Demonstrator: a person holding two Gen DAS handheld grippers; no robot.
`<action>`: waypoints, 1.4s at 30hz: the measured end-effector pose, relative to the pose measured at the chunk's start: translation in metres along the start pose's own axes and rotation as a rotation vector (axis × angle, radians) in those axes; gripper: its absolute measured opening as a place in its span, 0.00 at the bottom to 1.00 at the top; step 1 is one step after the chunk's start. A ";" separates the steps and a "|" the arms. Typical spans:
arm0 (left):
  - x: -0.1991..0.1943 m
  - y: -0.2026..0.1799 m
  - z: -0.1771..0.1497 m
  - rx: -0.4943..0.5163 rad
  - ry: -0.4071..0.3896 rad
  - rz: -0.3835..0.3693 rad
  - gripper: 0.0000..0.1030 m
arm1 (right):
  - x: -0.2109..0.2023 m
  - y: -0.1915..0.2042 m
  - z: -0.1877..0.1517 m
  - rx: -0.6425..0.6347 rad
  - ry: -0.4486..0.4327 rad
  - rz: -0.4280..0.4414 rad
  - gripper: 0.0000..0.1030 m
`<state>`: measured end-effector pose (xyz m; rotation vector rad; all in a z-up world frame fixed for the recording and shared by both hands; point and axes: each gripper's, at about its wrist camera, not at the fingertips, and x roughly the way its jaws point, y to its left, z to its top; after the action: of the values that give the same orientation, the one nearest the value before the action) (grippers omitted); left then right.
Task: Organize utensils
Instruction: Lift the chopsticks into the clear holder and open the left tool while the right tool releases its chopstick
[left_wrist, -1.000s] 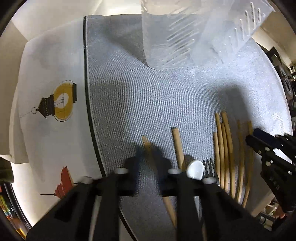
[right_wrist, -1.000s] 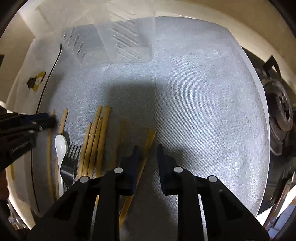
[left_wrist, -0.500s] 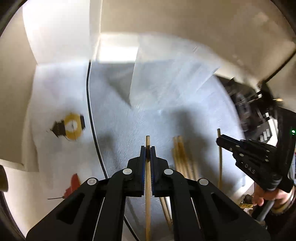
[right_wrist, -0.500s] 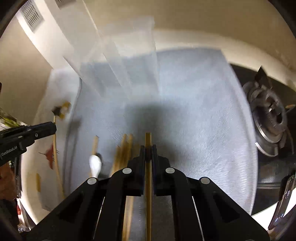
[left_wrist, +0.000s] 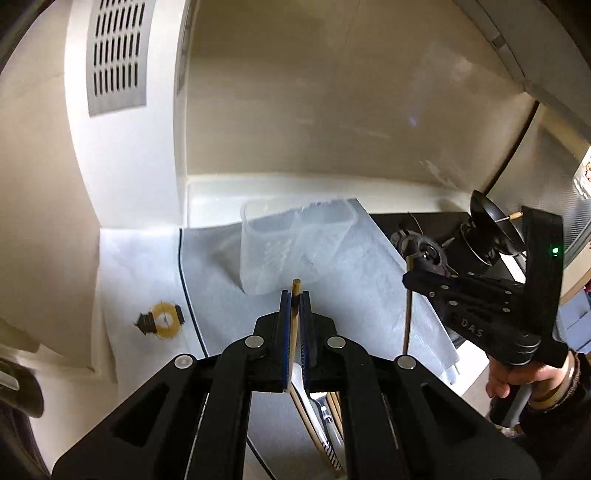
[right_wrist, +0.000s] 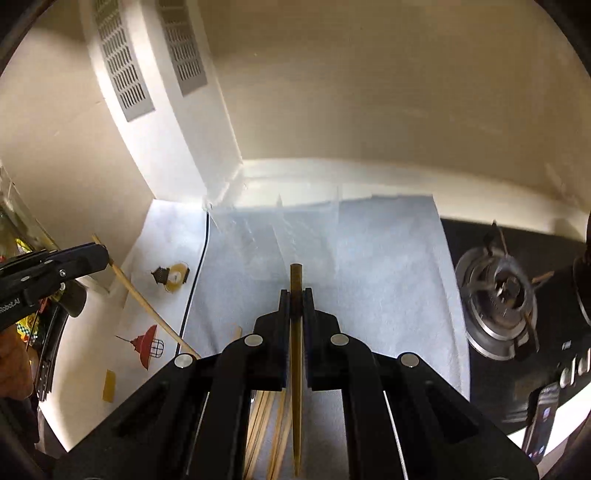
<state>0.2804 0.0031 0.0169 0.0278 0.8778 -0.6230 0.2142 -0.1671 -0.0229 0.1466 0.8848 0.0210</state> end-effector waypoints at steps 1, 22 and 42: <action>-0.002 -0.001 0.001 0.003 -0.010 0.003 0.04 | -0.003 0.001 0.001 -0.004 -0.015 0.003 0.06; -0.068 -0.025 0.097 0.098 -0.280 0.040 0.04 | -0.068 0.009 0.112 0.000 -0.442 0.039 0.07; 0.027 -0.014 0.122 0.069 -0.183 0.136 0.04 | 0.004 -0.001 0.138 0.011 -0.587 -0.079 0.07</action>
<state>0.3729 -0.0546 0.0802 0.0905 0.6711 -0.5200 0.3236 -0.1839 0.0600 0.1183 0.3042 -0.0967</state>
